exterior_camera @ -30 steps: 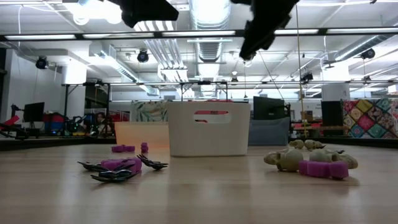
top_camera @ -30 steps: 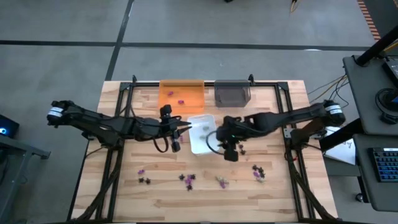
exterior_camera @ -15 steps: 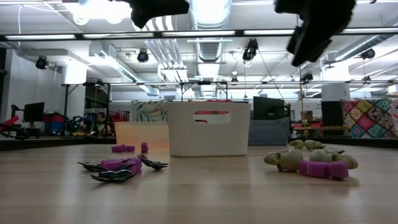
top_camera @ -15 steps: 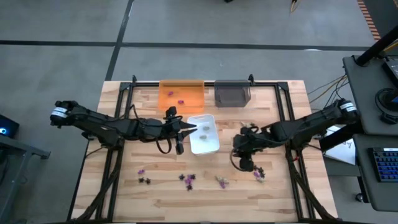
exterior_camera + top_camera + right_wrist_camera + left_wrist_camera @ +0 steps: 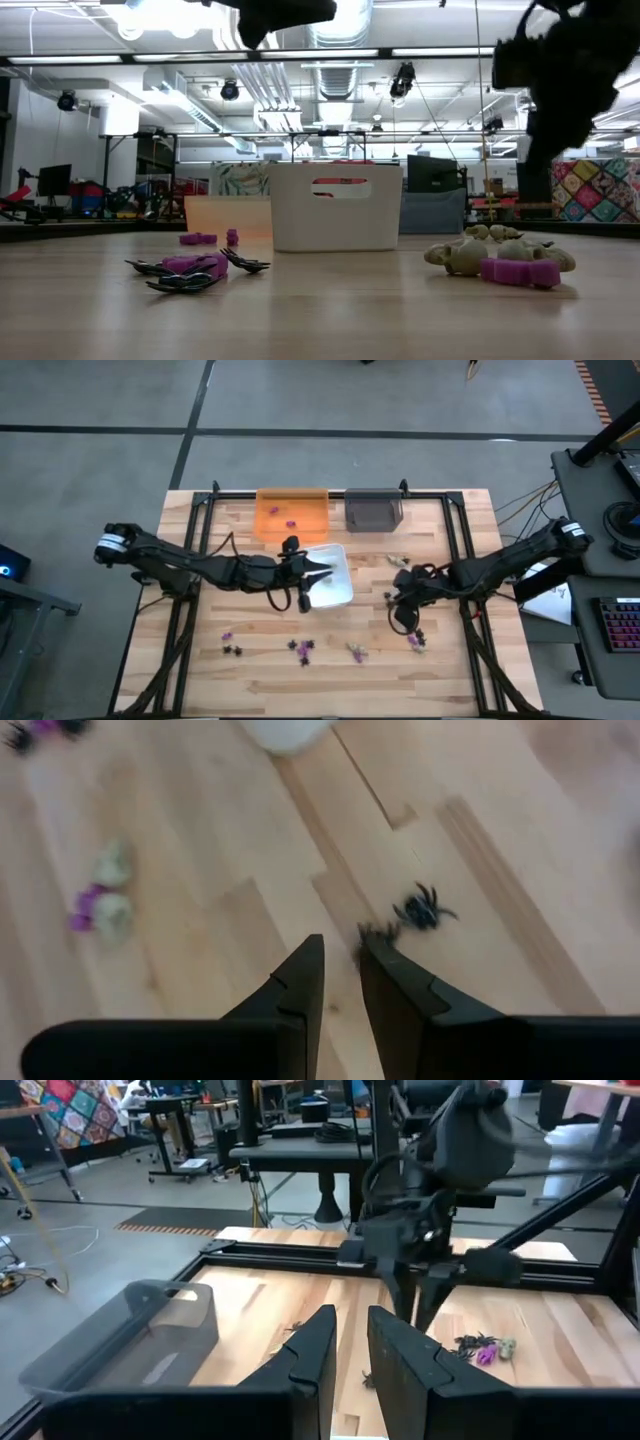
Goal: Sort Halloween decoration
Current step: Put the black spider toy into the black bin
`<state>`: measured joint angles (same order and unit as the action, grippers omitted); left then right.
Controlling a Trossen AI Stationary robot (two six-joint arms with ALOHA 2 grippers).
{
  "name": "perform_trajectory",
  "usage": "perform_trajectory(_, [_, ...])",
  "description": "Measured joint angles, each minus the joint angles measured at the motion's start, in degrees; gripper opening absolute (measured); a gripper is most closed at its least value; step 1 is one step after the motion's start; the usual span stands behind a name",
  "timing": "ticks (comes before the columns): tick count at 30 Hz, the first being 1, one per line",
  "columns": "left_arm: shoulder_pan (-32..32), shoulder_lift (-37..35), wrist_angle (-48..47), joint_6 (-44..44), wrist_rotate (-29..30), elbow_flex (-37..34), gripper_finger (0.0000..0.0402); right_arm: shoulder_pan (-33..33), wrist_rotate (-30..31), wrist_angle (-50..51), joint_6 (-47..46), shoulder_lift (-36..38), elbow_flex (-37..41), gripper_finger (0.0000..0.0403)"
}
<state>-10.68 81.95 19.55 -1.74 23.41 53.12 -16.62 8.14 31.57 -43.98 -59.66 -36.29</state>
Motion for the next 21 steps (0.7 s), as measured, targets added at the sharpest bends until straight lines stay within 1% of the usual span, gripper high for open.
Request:
perform_trajectory(2, [-0.2,1.6,-0.7,1.2,-0.2,1.6,0.0045,0.0,0.0,-1.0,-1.0,-0.3,1.5,0.0061])
perform_trajectory(5, [-0.4,3.6,-1.2,3.3,-0.2,3.7,0.0045,0.0,0.1,-0.9,-4.9,-0.6,2.8,0.0061])
perform_trajectory(8, [-0.4,5.0,-1.6,4.4,-0.2,5.3,0.0045,0.0,1.0,-1.0,-8.6,-0.7,3.1,0.0061])
perform_trajectory(11, [-0.4,5.6,-1.9,4.9,-0.1,6.0,0.0045,0.0,1.1,-1.1,-10.3,-0.9,3.0,0.0068])
perform_trajectory(16, [-0.4,5.8,-2.1,5.4,0.0,6.1,0.0045,0.0,1.0,-1.1,-13.1,-1.7,3.1,0.011])
perform_trajectory(21, [-0.4,5.8,-2.1,5.6,0.0,6.1,0.0045,0.0,1.0,-1.1,-16.1,-4.0,3.1,0.0178])
